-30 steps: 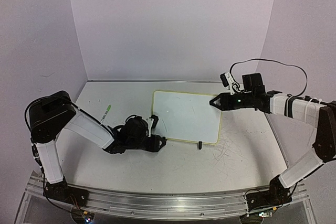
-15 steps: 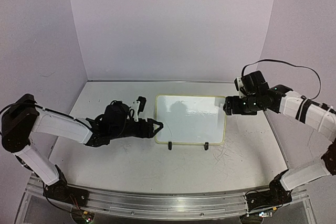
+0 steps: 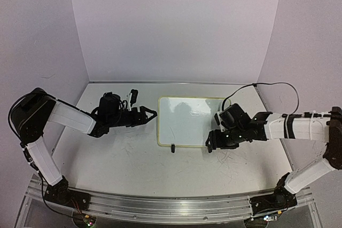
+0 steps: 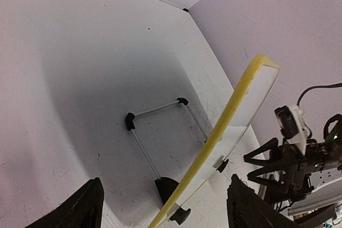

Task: Write a sentence on the whiteboard
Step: Adjust the whiteboard at the center of the board.

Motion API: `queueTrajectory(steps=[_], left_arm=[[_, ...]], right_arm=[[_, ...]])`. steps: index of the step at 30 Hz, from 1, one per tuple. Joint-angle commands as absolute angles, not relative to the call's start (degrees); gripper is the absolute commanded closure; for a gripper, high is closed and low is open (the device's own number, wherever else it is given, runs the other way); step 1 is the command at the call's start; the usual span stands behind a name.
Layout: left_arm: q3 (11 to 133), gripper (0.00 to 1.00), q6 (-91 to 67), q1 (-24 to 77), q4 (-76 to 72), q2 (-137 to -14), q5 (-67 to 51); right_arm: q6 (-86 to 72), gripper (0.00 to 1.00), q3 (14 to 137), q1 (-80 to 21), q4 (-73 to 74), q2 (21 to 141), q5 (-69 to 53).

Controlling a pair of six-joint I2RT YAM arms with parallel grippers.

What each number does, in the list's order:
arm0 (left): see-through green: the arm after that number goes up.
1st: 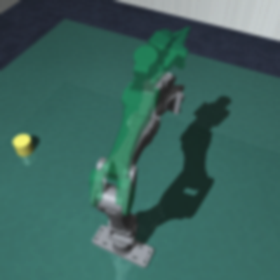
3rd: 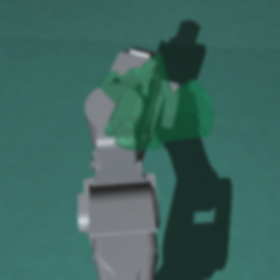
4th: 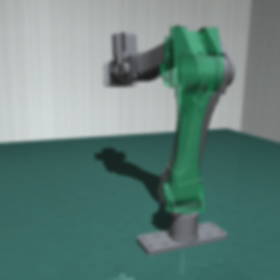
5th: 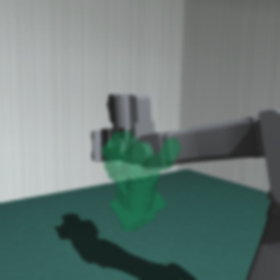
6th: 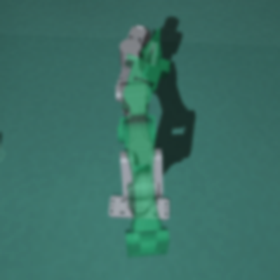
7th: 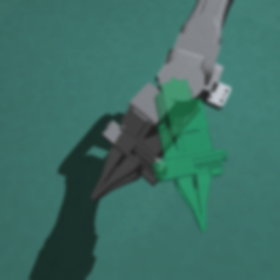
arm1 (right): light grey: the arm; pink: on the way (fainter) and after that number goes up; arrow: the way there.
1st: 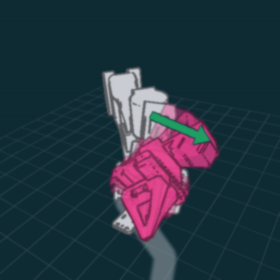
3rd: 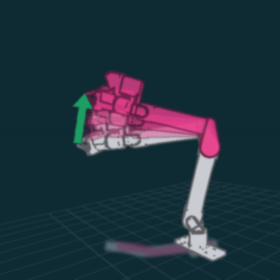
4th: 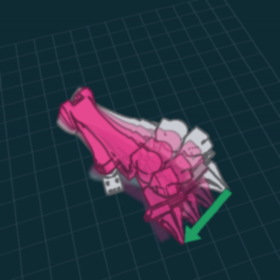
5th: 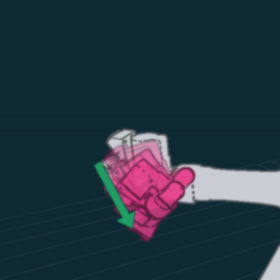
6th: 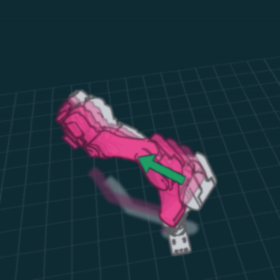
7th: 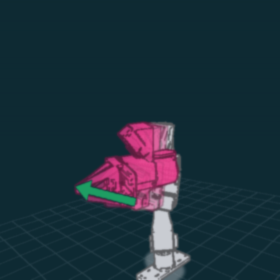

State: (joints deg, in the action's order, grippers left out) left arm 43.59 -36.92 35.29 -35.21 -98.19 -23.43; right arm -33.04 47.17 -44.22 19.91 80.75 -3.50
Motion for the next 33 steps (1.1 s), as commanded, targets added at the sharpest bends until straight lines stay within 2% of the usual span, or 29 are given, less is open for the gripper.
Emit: queueTrajectory(steps=[1,8,14,18,33], left_arm=[[43.07,0.20,-38.82,35.34,-41.61,-96.72,-25.67],[41.00,0.20,-40.30,35.40,-41.71,-96.65,-25.87],[40.26,0.20,-40.54,35.51,-41.70,-95.73,-25.13],[40.10,0.20,-40.56,35.51,-41.74,-95.05,-24.73],[36.71,0.20,-40.31,35.56,-41.63,-90.45,-21.47]], right_arm=[[-39.50,0.39,46.06,-47.99,10.73,84.49,-0.12],[-40.12,0.60,44.27,-48.41,7.62,89.76,8.86],[-38.47,0.65,43.24,-47.68,6.20,92.97,10.66],[-36.66,0.74,44.02,-46.36,5.71,94.38,12.48],[-18.58,0.75,50.26,-39.65,5.68,97.33,17.74]])
